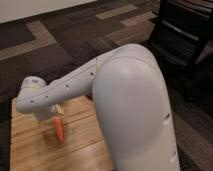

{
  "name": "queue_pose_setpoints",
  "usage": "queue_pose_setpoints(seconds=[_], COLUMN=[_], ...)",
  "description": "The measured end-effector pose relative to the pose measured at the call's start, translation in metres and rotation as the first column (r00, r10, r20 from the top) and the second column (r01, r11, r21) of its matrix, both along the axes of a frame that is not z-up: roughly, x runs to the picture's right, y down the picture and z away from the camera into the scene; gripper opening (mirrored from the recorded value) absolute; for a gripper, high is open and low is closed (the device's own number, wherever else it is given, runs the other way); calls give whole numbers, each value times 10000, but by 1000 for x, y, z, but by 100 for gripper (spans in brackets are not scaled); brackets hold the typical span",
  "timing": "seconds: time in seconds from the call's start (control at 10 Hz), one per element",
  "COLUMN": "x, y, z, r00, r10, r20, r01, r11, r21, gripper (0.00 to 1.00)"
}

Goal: Place the pepper in the ceramic bowl

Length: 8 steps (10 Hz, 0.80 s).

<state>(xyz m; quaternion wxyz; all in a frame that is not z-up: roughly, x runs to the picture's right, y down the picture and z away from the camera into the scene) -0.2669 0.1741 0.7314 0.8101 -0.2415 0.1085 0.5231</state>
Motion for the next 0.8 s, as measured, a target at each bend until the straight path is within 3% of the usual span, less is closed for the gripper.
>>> queue_pose_setpoints(seconds=[0.3,0.8], x=[9,8], y=[15,19], z=[17,37], r00=[9997,9998], r10=[230,106], r20=[-3,141], r01=[-230,-101], r11=[9995,9994], r21=[-229,-345], gripper=[65,65])
